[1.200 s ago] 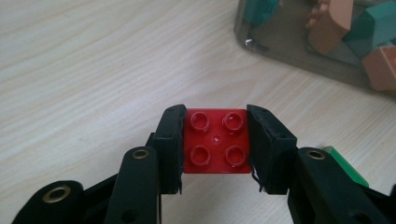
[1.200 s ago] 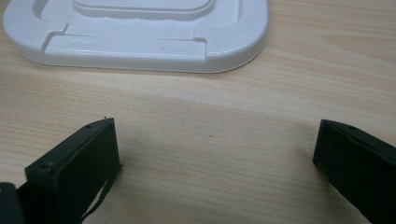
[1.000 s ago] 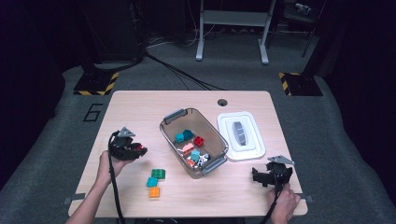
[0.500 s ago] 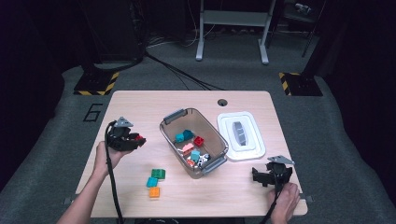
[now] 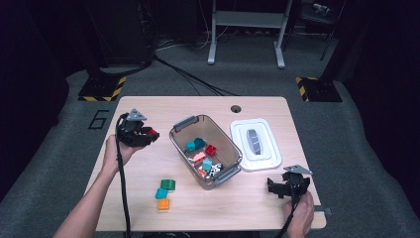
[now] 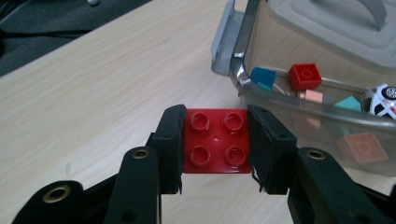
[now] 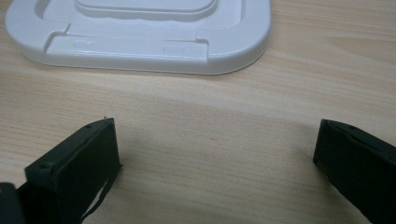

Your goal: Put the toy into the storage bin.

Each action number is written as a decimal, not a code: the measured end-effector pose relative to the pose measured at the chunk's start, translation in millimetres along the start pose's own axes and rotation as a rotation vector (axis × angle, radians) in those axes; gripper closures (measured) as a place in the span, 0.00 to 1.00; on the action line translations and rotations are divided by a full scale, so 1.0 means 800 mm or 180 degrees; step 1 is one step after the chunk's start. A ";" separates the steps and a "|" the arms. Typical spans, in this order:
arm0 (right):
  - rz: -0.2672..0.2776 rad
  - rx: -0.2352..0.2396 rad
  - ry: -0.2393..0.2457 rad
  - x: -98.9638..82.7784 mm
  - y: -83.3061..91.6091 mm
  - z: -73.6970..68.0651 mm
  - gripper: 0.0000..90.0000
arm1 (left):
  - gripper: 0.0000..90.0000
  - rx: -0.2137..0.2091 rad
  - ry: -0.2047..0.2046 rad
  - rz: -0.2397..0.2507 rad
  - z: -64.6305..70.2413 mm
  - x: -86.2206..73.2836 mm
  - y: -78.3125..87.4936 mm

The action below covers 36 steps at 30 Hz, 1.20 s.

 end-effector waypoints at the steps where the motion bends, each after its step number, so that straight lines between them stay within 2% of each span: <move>1: -0.0006 -0.0001 -0.0003 0.000 0.000 0.000 0.00 | 0.66 0.0003 -0.0006 0.0028 0.000 0.004 -0.001; 6: -0.0004 0.0004 0.0001 0.000 0.000 0.000 0.00 | 0.66 0.0022 -0.0044 0.0070 0.002 0.024 -0.004; 10: -0.0006 0.0003 -0.0002 0.000 0.000 0.000 0.00 | 0.66 -0.0017 -0.0136 0.0061 0.006 0.035 -0.006; 13: -0.0010 -0.0001 -0.0006 0.000 0.000 0.000 0.00 | 0.66 -0.0028 -0.0159 0.0069 0.012 0.043 -0.011; 19: -0.0004 0.0006 0.0005 0.000 0.000 0.000 0.00 | 0.66 -0.0135 -0.0228 0.0044 0.030 0.052 -0.025; 22: -0.0010 -0.0002 -0.0011 0.000 0.000 -0.001 0.00 | 0.66 -0.0180 -0.0287 0.0017 0.039 0.054 -0.035; 29: -0.0018 -0.0011 -0.0027 0.000 0.001 -0.001 0.00 | 0.66 -0.0315 -0.0327 -0.0022 0.058 0.055 -0.055; 36: -0.0008 -0.0001 -0.0004 0.000 0.000 0.000 0.00 | 0.66 -0.0466 -0.0346 -0.0235 0.074 0.036 -0.081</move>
Point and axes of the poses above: each handheld gripper's, and its own axes: y roughly backward along the jaws, x roughly out of its top, z roughly to its right, the point moved 2 cm from there along -y, roughly forward along the jaws, and after that the axes turned 15 degrees about z, right-handed, at the moved point
